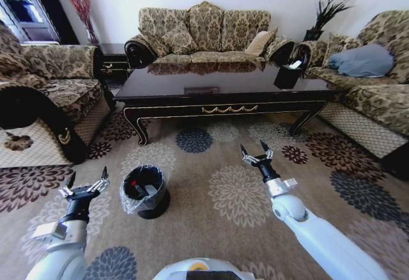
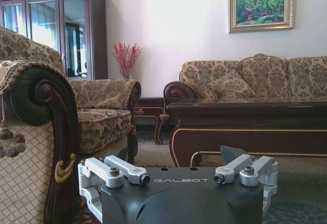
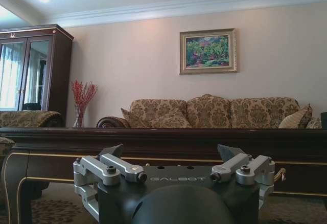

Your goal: Move to the front of the table and pick up the trash from the floor, then place it into the trash bin.

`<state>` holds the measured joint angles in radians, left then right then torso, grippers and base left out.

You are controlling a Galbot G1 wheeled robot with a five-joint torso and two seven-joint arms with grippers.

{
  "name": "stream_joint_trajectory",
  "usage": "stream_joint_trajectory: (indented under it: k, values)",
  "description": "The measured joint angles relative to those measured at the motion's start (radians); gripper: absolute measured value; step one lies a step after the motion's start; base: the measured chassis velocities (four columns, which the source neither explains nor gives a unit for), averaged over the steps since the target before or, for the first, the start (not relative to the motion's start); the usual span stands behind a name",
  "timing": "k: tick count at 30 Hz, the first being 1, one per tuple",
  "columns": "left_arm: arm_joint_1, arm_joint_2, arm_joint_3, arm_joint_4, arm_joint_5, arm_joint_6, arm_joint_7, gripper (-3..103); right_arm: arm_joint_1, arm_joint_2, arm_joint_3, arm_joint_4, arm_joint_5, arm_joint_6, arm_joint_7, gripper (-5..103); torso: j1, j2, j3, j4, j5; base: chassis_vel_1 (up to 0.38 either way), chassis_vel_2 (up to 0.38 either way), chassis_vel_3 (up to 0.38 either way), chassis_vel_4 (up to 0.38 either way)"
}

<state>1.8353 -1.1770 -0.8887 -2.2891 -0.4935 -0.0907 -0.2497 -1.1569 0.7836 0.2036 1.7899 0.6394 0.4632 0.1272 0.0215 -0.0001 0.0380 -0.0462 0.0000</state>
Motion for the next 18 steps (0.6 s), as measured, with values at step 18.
stream_joint_trajectory:
  k: [18]
  values:
    - [-0.018,0.013,0.013,0.005,-0.005,-0.007,0.001,100,-0.006,-0.004,0.011,-0.007,0.003,0.003,-0.01,100,0.0,0.0,0.0,0.0,-0.0001,0.002,-0.003,-0.003,0.003]
